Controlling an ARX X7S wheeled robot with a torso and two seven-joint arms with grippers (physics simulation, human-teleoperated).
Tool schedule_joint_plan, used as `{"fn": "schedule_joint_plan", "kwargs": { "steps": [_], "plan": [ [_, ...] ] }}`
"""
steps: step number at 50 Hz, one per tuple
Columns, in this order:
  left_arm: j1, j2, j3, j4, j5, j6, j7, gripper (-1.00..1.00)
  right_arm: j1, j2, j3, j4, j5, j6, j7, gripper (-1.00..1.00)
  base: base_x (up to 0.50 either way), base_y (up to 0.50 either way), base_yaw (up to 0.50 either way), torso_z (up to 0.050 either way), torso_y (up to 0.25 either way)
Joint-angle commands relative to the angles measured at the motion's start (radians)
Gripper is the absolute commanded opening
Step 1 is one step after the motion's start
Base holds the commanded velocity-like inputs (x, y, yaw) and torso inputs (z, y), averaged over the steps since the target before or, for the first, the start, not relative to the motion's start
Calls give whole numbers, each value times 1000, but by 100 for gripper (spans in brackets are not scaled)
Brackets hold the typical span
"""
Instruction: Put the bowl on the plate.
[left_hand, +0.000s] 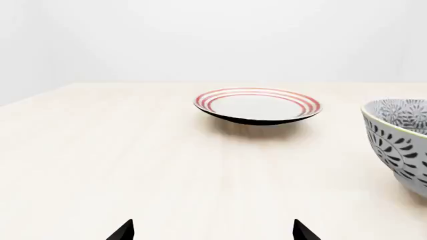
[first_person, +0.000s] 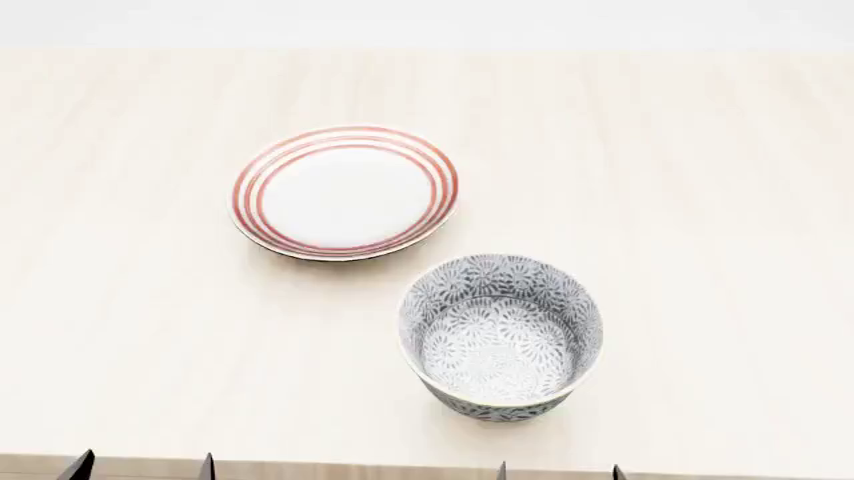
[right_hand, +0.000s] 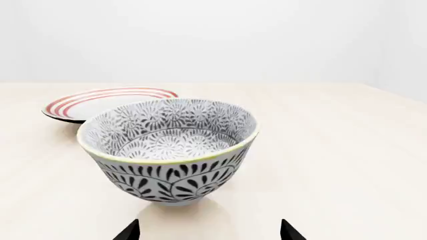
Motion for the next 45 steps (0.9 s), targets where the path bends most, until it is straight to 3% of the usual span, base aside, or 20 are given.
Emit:
{"fn": "schedule_joint_plan", "kwargs": {
  "steps": [1, 11, 17, 20, 23, 29, 36, 45],
  "plan": [
    [3, -20, 18, 23, -29, -3, 0, 100, 5, 14, -4, -33, 6, 1, 46, 100, 0, 0, 0, 0, 0],
    [-1, -60, 17, 46, -37, 36, -62, 100, -3, 37, -31, -74, 42, 26, 105, 100, 0, 0, 0, 0, 0],
    [-101, -91, -56, 356, -145, -258, -101, 100, -75, 84, 60, -530, 51, 185, 186, 100, 0, 0, 0, 0, 0],
    [-198, -117, -96, 475, -186, -410, -134, 100, -142, 119, 194, -848, 117, 304, 212, 100, 0, 0, 0, 0, 0],
    [-218, -124, -118, 504, -204, -428, -144, 100, -200, 135, 272, -962, 145, 329, 225, 100, 0, 0, 0, 0, 0],
    [-223, -153, -183, 516, -213, -418, -167, 100, -428, 63, 450, -986, 304, 62, 182, 100, 287, 0, 0, 0, 0],
    [-245, -180, -250, 554, -252, -455, -184, 100, -539, 66, 552, -1040, 401, -1, 227, 100, 500, 0, 0, 0, 0],
    [-291, -186, -255, 539, -259, -465, -204, 100, -559, 151, 564, -1039, 446, -34, 322, 100, 162, 0, 0, 0, 0]
  ]
}}
